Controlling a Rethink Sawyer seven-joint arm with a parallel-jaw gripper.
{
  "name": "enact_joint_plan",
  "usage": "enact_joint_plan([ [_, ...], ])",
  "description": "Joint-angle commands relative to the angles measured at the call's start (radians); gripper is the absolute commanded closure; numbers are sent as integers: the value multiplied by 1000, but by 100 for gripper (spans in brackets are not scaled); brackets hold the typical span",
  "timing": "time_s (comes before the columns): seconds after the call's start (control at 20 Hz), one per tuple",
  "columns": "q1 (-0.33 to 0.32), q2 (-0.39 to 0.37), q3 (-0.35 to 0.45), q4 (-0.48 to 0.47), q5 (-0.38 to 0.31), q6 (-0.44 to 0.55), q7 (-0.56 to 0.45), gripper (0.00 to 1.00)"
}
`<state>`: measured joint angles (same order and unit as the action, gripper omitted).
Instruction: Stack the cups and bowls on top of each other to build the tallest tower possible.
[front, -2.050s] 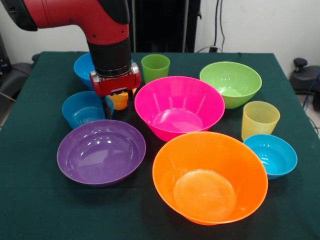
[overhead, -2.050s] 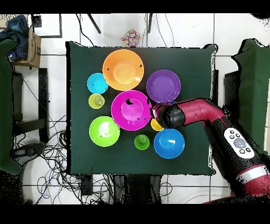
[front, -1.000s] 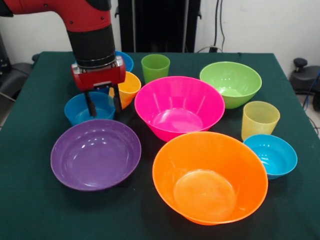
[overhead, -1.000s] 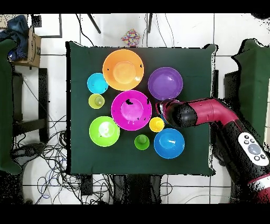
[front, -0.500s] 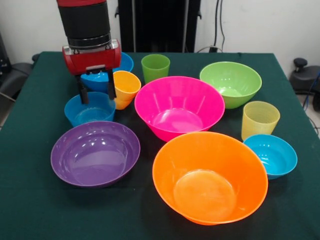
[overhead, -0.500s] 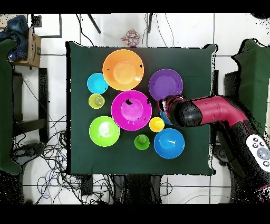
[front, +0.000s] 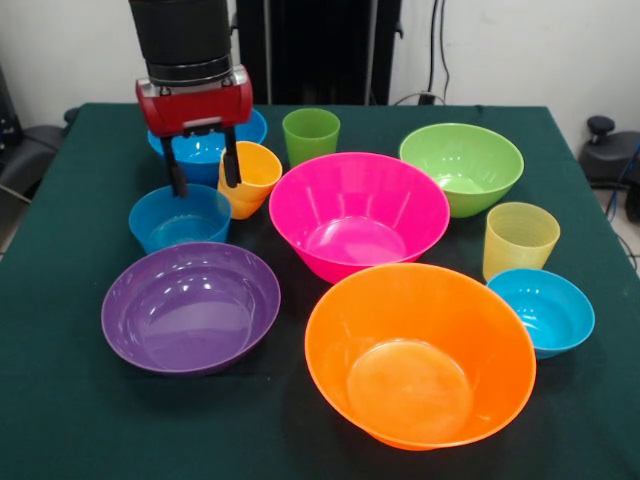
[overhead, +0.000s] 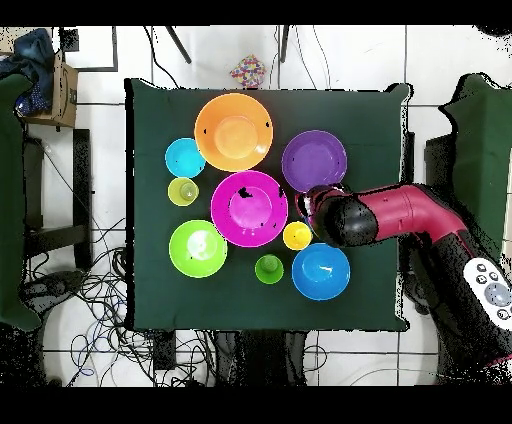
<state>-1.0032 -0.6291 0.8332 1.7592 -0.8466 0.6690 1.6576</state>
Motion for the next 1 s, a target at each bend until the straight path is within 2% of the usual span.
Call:
enact_joint_plan([
  [0.05, 38, 18, -15, 63, -70, 40, -249, 0],
  [0.5, 10, 34, -20, 121, -154, -63, -227, 0],
  [0.75, 7, 71, -44, 113, -227, -107, -224, 0],
  [1.0, 7, 97, -55, 99, -265, -122, -219, 0],
])
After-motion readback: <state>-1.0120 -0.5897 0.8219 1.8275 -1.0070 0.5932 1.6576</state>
